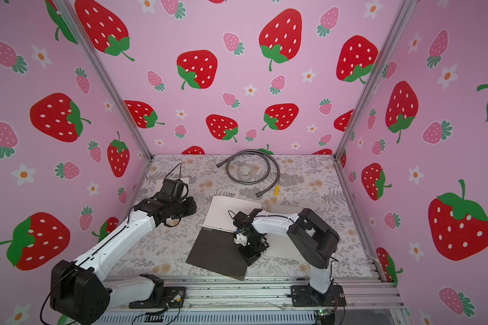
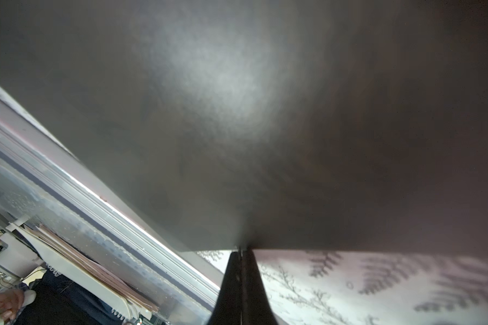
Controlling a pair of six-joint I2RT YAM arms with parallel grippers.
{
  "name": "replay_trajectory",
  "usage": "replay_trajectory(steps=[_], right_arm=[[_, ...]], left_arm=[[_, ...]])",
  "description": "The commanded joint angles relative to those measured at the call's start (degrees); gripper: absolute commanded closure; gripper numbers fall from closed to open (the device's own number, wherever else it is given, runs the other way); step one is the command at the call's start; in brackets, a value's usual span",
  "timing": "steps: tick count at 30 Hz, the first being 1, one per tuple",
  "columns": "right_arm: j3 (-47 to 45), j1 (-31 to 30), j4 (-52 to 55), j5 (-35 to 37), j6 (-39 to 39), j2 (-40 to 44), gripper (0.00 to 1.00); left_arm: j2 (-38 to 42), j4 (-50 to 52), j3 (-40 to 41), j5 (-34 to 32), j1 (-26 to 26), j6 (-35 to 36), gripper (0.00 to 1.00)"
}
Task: Tear off pages from different notebooks
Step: Move the notebook to the center of the board.
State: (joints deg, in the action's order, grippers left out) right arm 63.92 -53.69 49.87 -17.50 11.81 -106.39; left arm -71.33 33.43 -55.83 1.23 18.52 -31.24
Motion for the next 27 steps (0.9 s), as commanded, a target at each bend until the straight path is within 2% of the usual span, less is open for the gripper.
replay_trajectory(steps=[1, 5, 8, 12, 17, 22, 24, 27], right_arm=[[2.22, 1.33, -7.01, 3.72, -5.80, -5.27, 1.00], [11.50, 3.70, -8.64, 2.05, -7.68, -10.30, 1.00], [22.36, 4.64, -11.04, 0.21, -6.51, -16.75, 1.00], [37.13, 4.91, -8.38, -4.70, -4.32, -24.26, 1.00], [32.58, 9.74, -14.44, -5.74, -0.24, -18.33, 1.00], [26.57, 17.60, -24.50, -6.03, 7.11, -12.24, 1.00], [29.15, 17.88, -25.14, -3.53, 6.15, -13.41, 0.99], [39.50, 17.71, -20.94, -2.76, 5.06, -19.97, 0.99]], left_arm=[[1.66, 2.19, 0.07, -2.26, 0.19, 0.66, 0.77], [2.68, 2.77, -0.03, -3.34, 0.15, 0.57, 0.77], [3.03, 3.34, 0.07, -3.56, 0.18, 0.48, 0.77], [3.93, 4.70, 0.09, -4.38, 0.18, 0.64, 0.77], [4.72, 4.69, 1.35, -4.20, 0.19, 0.51, 0.76], [0.01, 3.27, 1.06, -2.36, 0.08, 0.48, 0.77], [-1.14, 2.91, 0.77, -2.25, 0.04, 0.23, 0.77], [-1.70, 3.33, 0.32, -3.32, 0.05, 0.12, 0.77]])
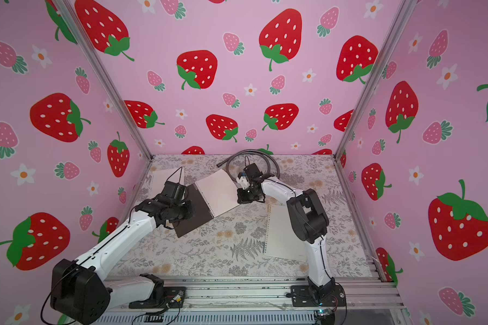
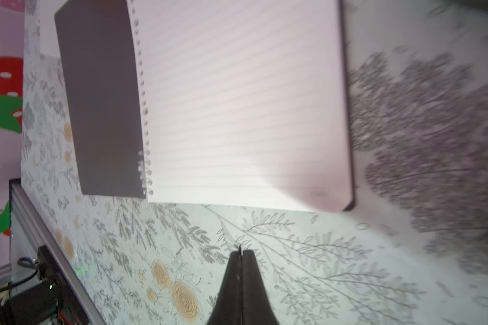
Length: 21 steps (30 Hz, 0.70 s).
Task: Tear off pages from different notebooks
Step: Move the notebook to the center of the board.
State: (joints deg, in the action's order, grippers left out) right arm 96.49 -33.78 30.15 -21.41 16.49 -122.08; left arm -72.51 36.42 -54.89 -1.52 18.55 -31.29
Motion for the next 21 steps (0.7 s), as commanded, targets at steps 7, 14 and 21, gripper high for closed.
replay_trajectory(steps=[7, 14, 21], right_arm=[[32.82, -3.32, 8.81, 5.12, -0.23, -20.18, 0.99], [46.08, -5.79, 13.29, 8.83, 0.64, -31.64, 0.99], [42.95, -5.71, 20.79, 20.36, -0.17, -32.04, 1.00]], left_arm=[[-0.27, 1.65, -1.17, -4.46, -0.98, -0.70, 0.77], [-0.50, 0.54, -3.20, -4.98, -3.27, -0.78, 0.76], [-3.54, -0.60, -5.48, -3.02, -3.78, -0.59, 0.76]])
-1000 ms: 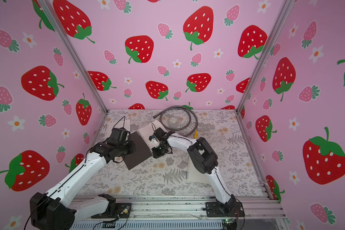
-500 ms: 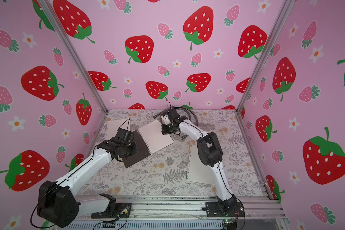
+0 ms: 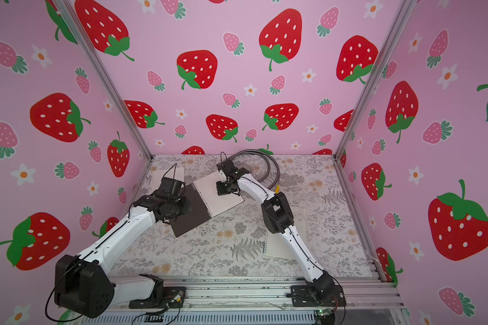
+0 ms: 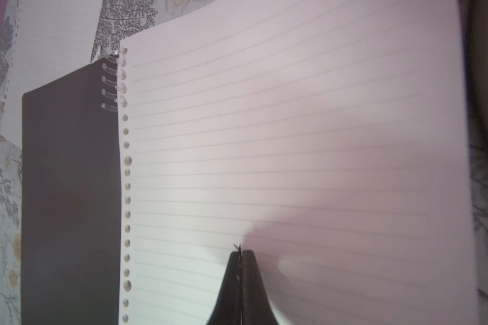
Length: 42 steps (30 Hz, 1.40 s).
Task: Tear off pages from different notebooks
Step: Move the notebook to the center of the board.
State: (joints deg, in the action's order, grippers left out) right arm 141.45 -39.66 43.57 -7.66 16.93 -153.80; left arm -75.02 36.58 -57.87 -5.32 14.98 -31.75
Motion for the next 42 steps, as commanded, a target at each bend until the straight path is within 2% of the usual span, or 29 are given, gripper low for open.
replay_trajectory(steps=[1, 6, 10, 17, 20, 23, 27, 32, 37, 40, 42], right_arm=[[-2.79, 0.15, 8.55, 7.51, -1.13, -0.08, 1.00], [-9.01, -0.78, 12.46, 8.57, -2.20, 2.07, 1.00], [-19.69, -3.39, 9.76, 10.52, -4.69, 7.32, 1.00], [-32.38, -7.19, 8.11, 4.53, -3.14, 15.10, 1.00], [-34.62, -9.25, 8.69, 5.88, -5.27, 17.44, 1.00], [-36.13, -10.16, 10.45, 3.54, -5.90, 19.36, 1.00], [-41.23, -11.21, 8.83, 5.99, -5.23, 23.94, 1.00], [-46.26, -11.33, -2.14, 11.93, -5.35, 31.07, 1.00], [-46.48, -11.41, -8.11, 5.87, -8.68, 34.15, 1.00], [-46.05, -11.49, -7.49, 0.57, -10.33, 33.86, 1.00], [-45.75, -11.73, -6.76, -0.07, -10.63, 32.81, 1.00]], left_arm=[[-1.39, -1.12, -2.57, 1.07, -0.22, -0.33, 0.76], [-3.35, -2.82, -3.09, 2.30, -0.31, -1.01, 0.76], [-5.45, -3.46, -4.33, 3.12, -0.31, -1.42, 0.76], [-5.97, -3.51, -3.42, 3.08, -1.03, -1.62, 0.76], [-6.26, -3.38, -2.97, 3.39, -1.36, -1.93, 0.76], [-6.36, -2.88, -2.41, 3.48, -1.45, -2.02, 0.76], [-5.41, -1.44, -1.51, 2.90, -1.63, -1.66, 0.76], [-3.46, -0.90, 1.96, 2.16, -3.71, -3.02, 0.75], [-2.48, 1.33, 3.73, 2.02, -8.09, -5.11, 0.70], [-0.22, 3.47, 5.67, 0.89, -10.84, -5.35, 0.65], [1.54, 5.40, 7.27, 0.48, -13.07, -5.64, 0.62]])
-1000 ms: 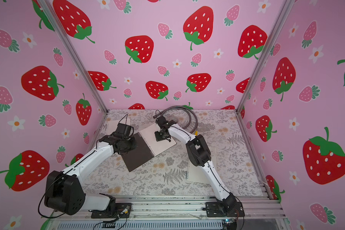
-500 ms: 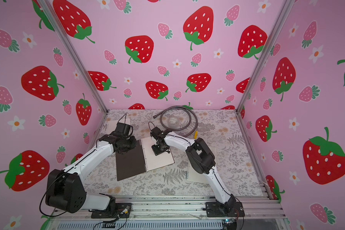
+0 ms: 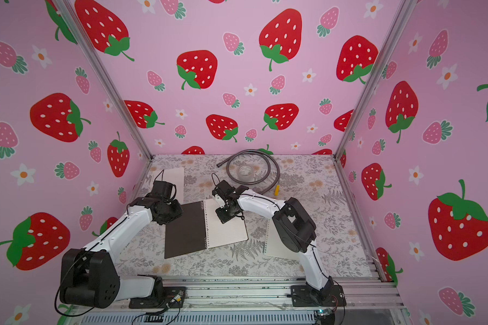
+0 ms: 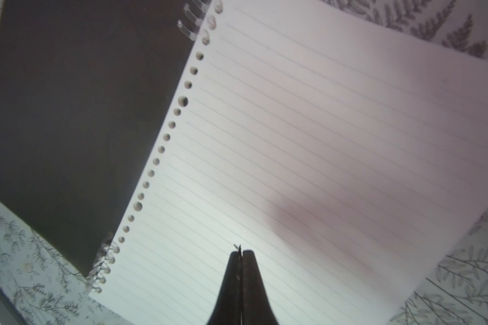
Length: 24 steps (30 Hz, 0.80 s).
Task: Tear off pages from different notebooks
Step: Move the notebook to the center of the board.
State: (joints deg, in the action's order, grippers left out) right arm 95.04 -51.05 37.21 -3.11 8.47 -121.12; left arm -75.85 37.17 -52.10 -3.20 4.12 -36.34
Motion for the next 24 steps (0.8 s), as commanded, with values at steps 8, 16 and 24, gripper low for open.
replay_trajectory(steps=[8, 16, 24], right_arm=[[4.57, -0.72, 0.89, -4.16, -3.08, -4.44, 0.95], [6.88, 0.76, 4.00, -1.83, 0.40, -9.62, 0.94], [4.06, 9.87, 4.28, -7.16, 9.24, -10.25, 0.96]], left_arm=[[6.39, 7.55, 7.68, 4.81, -10.82, -0.34, 0.28], [2.35, 5.60, 9.89, 8.70, -13.32, -1.37, 0.26], [-0.05, 2.02, 12.63, 10.60, -13.78, -1.38, 0.30]])
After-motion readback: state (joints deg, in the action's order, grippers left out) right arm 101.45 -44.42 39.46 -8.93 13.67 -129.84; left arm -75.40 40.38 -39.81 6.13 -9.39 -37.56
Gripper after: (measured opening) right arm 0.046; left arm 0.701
